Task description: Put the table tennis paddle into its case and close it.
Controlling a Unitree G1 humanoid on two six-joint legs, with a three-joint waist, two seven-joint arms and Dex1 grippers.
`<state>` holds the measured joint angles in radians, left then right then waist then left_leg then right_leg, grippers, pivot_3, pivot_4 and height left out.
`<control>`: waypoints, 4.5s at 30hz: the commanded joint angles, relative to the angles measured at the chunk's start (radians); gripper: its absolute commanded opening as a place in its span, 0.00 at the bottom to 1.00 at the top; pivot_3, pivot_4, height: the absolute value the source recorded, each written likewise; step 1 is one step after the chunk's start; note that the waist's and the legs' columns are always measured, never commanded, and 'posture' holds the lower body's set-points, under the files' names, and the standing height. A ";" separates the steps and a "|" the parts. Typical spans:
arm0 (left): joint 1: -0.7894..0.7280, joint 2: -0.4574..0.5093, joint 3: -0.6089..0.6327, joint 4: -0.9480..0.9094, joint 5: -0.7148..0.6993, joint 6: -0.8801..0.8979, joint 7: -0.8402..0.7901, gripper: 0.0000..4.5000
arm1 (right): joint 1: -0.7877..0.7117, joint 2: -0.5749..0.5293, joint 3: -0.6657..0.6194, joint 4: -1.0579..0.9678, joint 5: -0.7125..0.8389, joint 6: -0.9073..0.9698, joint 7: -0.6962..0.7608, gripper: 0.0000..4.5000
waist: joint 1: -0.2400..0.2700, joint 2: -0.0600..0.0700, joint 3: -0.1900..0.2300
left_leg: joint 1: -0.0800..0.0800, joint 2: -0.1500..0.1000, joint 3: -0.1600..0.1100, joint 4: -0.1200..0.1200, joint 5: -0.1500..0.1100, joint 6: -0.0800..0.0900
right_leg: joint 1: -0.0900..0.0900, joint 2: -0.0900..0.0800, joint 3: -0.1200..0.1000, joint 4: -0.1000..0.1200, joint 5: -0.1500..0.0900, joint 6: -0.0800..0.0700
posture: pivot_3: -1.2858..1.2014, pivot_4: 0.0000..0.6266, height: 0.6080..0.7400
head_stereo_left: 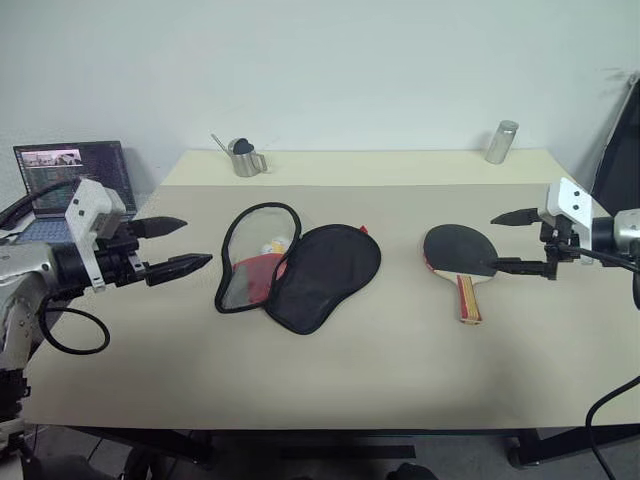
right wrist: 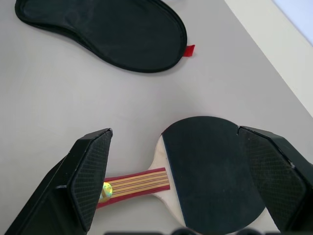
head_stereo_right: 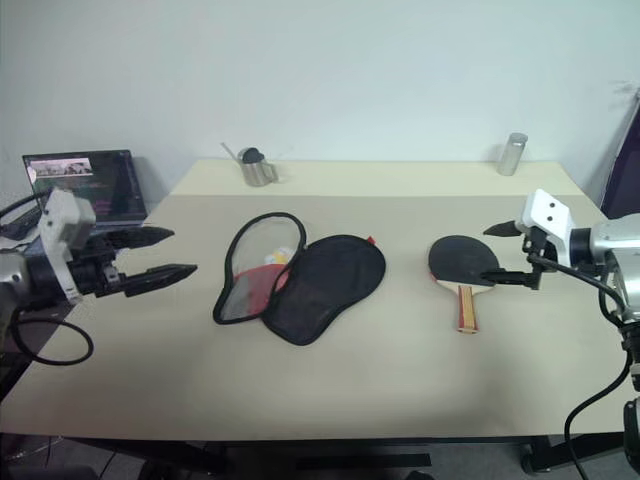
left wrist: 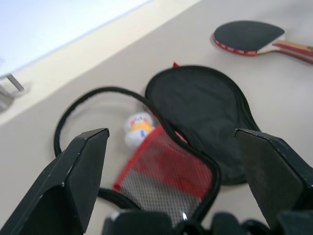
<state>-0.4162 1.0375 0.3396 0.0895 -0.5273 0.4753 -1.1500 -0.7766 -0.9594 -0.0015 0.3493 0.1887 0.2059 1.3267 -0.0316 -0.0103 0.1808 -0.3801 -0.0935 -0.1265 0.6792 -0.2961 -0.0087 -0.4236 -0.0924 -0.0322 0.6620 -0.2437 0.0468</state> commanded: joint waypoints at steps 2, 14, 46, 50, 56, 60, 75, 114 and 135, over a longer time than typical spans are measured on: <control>-0.034 0.014 0.021 -0.011 -0.009 -0.009 0.003 1.00 | -0.017 0.000 -0.030 -0.028 0.018 -0.009 -0.014 1.00 | 0.002 0.000 0.000 | 0.000 0.000 0.000 0.000 0.000 0.000 | 0.000 0.000 0.000 0.000 0.000 0.000 | 0.52 0.24 1.00; -0.159 -0.183 -0.146 0.142 0.171 0.018 0.299 1.00 | -0.015 0.009 -0.030 -0.062 0.032 0.010 -0.010 1.00 | 0.004 0.000 0.000 | 0.001 -0.001 0.000 0.001 0.000 0.000 | 0.001 0.000 0.000 0.001 0.000 0.000 | 0.52 0.24 1.00; -0.196 -0.478 -0.272 0.322 0.313 0.336 0.618 1.00 | 0.106 -0.038 -0.063 -0.223 0.075 0.125 -0.086 1.00 | 0.027 0.007 -0.007 | 0.004 -0.001 0.001 0.002 0.000 0.000 | 0.004 0.000 0.001 0.002 0.000 0.000 | 0.52 0.24 1.00; -0.199 -0.504 -0.247 0.280 0.300 0.353 0.638 0.92 | 0.098 -0.037 -0.056 -0.213 0.070 0.116 -0.081 1.00 | 0.031 0.007 -0.007 | 0.005 -0.001 0.001 0.002 0.000 0.000 | 0.004 0.000 0.002 0.003 0.000 0.000 | 0.52 0.24 1.00; -0.206 -0.546 -0.181 0.183 0.271 0.393 0.690 0.50 | 0.076 -0.030 -0.042 -0.198 0.065 0.109 -0.079 1.00 | 0.039 0.007 -0.007 | 0.003 -0.001 0.001 0.002 0.000 0.000 | 0.004 0.000 0.001 0.001 0.000 0.001 | 0.52 0.24 1.00; -0.189 -0.576 -0.140 0.098 0.290 0.401 0.791 0.19 | 0.070 -0.036 -0.041 -0.198 0.067 0.107 -0.078 1.00 | 0.038 0.006 -0.007 | 0.001 -0.001 0.001 0.002 0.000 0.000 | 0.002 0.000 0.001 0.001 0.000 0.001 | 0.52 0.24 1.00; -0.150 -0.730 -0.101 -0.134 0.353 0.318 1.104 0.01 | 0.079 -0.052 -0.048 -0.199 0.066 0.105 -0.080 1.00 | 0.039 0.005 -0.007 | 0.001 -0.001 0.001 0.002 0.000 -0.001 | 0.002 0.000 0.001 0.001 0.000 0.001 | 0.52 0.24 1.00; -0.263 -0.872 -0.347 -0.179 0.225 0.466 0.903 0.01 | 0.112 -0.117 -0.080 -0.236 0.083 0.127 -0.069 1.00 | 0.054 0.002 -0.005 | 0.000 -0.001 0.001 0.002 0.000 -0.001 | 0.002 0.000 0.001 0.000 0.001 0.001 | 0.52 0.24 1.00; -0.206 -0.672 -0.407 -0.321 0.077 0.500 0.550 0.01 | 0.122 -0.108 -0.084 -0.234 0.083 0.122 -0.075 1.00 | 0.050 0.002 -0.005 | 0.001 0.000 0.001 0.002 0.000 -0.001 | 0.002 0.001 0.001 0.000 0.001 0.001 | 0.52 0.24 1.00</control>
<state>-0.6259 0.3496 -0.0712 -0.1811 -0.4246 0.9734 -0.5662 -0.6454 -1.0585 -0.0536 0.1376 0.2576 0.3365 1.2565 0.0185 -0.0082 0.1762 -0.3795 -0.0938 -0.1252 0.6808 -0.2959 -0.0095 -0.4214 -0.0919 -0.0311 0.6614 -0.2432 0.0475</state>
